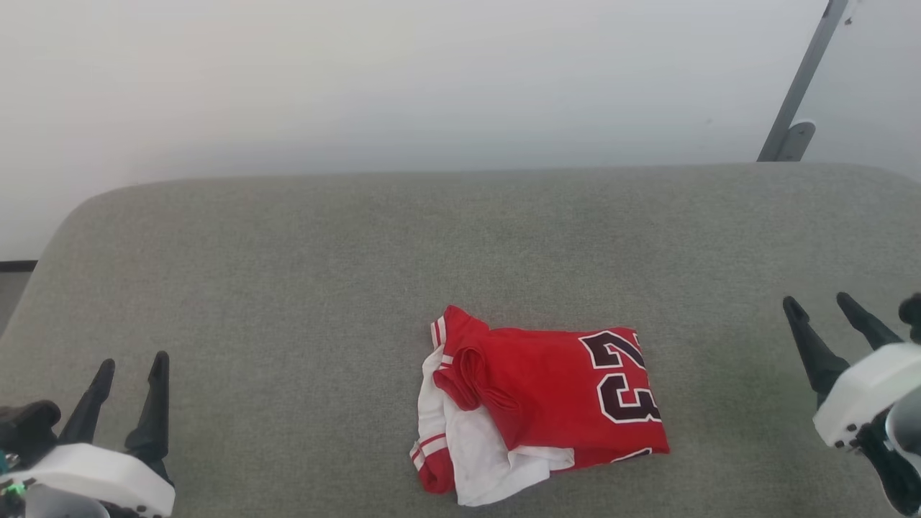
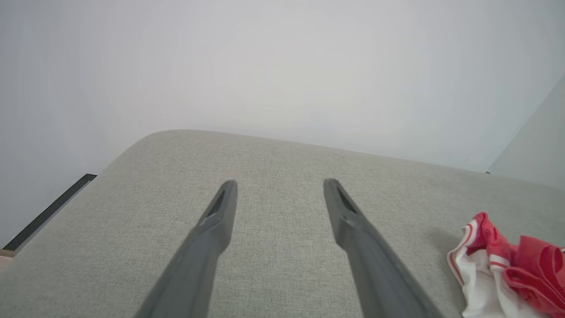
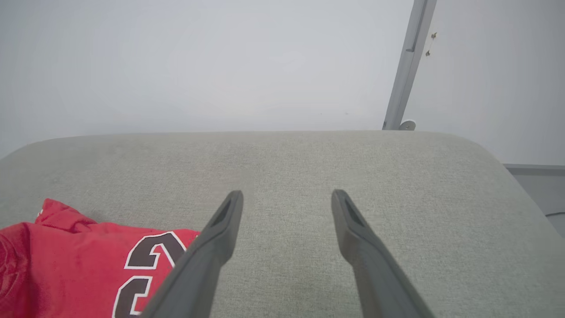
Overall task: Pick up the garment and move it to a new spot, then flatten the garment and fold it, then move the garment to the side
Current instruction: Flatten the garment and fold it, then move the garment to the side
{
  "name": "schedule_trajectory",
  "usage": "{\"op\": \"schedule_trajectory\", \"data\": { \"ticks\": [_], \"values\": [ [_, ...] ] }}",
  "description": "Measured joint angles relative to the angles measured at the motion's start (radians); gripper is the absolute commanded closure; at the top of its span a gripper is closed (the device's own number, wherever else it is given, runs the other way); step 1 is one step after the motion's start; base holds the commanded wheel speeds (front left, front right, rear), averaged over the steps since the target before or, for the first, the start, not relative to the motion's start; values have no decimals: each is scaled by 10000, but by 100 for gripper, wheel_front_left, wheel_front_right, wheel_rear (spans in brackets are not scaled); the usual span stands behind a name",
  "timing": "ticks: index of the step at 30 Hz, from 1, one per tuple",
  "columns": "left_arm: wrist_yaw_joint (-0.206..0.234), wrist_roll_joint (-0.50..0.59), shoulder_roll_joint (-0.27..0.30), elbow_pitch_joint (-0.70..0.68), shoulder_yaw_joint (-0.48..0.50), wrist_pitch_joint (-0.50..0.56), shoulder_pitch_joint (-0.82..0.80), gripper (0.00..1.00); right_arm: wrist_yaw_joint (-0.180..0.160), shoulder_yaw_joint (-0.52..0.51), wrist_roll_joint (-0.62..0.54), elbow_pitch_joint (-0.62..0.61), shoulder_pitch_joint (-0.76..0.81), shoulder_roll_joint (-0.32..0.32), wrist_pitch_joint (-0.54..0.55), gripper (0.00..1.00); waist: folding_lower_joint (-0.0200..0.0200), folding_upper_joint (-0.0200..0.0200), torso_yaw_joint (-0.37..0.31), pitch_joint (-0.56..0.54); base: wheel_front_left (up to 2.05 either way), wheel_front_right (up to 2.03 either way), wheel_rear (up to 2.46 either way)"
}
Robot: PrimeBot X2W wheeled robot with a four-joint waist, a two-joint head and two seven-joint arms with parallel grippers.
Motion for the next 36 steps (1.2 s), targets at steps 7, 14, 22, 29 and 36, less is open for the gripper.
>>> {"op": "schedule_trajectory", "data": {
  "ticks": [7, 14, 22, 29, 36],
  "values": [
    [-132, 65, -58, 98, 157, -10, 251, 0, 0, -117, -351, 58, 347, 88, -823, 0, 0, 0, -33, -194, 0, 0, 0],
    [-249, 150, -157, 153, 339, -36, 399, 0, 0, -105, -585, -84, 671, 134, -1563, 0, 0, 0, -33, -299, 0, 0, 0],
    [-339, 397, -240, 173, 405, -38, 462, 0, 0, -150, -767, -215, 894, 322, -1904, 0, 0, 0, -60, -329, 0, 0, 0],
    [-357, 499, -255, 163, 437, -38, 463, 0, 0, -247, -861, -236, 1064, 389, -1908, 0, 0, 0, -97, -320, 0, 0, 0],
    [-385, 571, -280, 92, 353, -38, 425, 0, 0, -142, -742, -301, 1097, 449, -1615, 0, 0, 0, -11, -250, 0, 0, 0]
  ]
}}
